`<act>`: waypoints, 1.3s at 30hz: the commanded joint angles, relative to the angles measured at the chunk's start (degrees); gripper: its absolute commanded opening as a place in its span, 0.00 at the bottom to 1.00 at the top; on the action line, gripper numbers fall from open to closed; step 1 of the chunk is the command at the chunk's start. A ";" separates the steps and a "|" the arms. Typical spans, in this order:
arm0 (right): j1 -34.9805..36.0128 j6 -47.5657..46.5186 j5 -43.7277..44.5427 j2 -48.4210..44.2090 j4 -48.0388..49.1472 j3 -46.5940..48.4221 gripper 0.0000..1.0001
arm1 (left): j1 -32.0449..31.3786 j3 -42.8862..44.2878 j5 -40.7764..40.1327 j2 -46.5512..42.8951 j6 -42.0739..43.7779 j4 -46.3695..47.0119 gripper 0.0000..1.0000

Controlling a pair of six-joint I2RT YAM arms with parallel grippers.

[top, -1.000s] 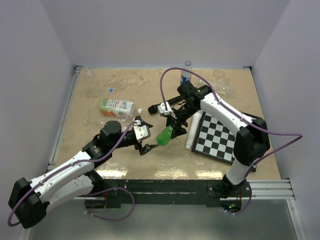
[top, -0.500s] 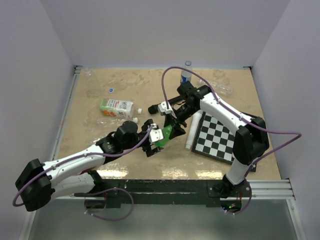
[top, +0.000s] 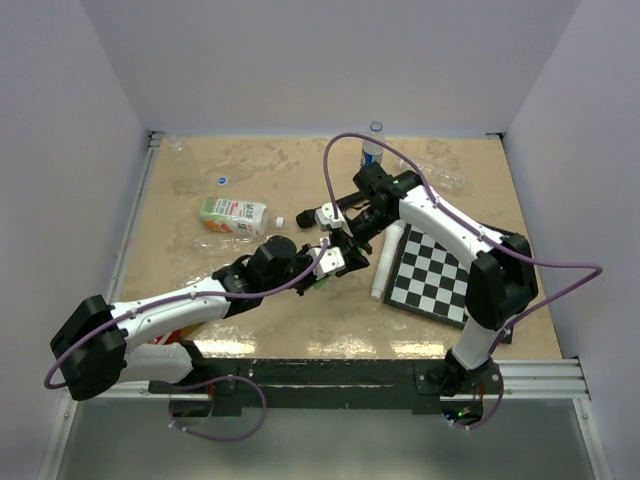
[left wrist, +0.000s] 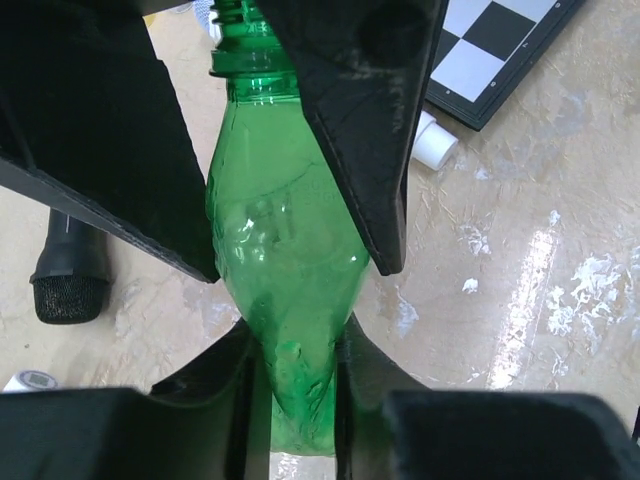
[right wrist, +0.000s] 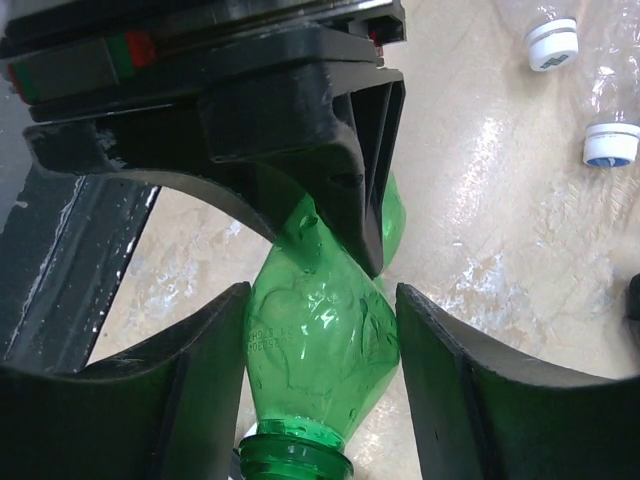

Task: Unscrew the bottle caps
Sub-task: Place the plastic bottle at the center of the board.

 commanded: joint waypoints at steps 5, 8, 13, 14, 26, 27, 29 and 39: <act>-1.74 0.98 -4.43 -2.45 -1.24 2.76 0.67 | -0.44 -1.97 2.55 -4.33 -4.49 2.37 0.07; -4.64 2.12 -5.92 -2.80 -0.72 5.04 0.75 | -0.27 -4.34 2.90 -7.06 -7.65 4.31 0.07; -7.03 1.17 -10.22 -3.33 -0.71 4.97 0.80 | 0.17 -8.47 4.22 -11.54 -14.50 9.92 0.08; -6.94 0.47 -11.10 -3.50 -0.80 4.18 0.81 | 0.26 -9.35 4.22 -12.16 -15.47 11.51 0.07; -0.79 0.10 -14.72 -1.66 -0.80 1.97 0.75 | 0.61 -10.06 3.70 -12.16 -18.82 14.51 0.07; -0.79 0.11 -14.63 -1.66 -0.80 1.97 0.74 | 0.70 -10.06 3.61 -12.42 -18.91 14.51 0.08; -0.70 0.11 -14.37 -1.66 -0.80 1.71 0.71 | 0.88 -10.33 3.08 -12.51 -19.26 14.77 0.08; -0.70 0.37 -13.49 -1.05 -0.80 1.71 0.58 | 1.49 -10.77 1.85 -13.22 -20.14 15.83 0.07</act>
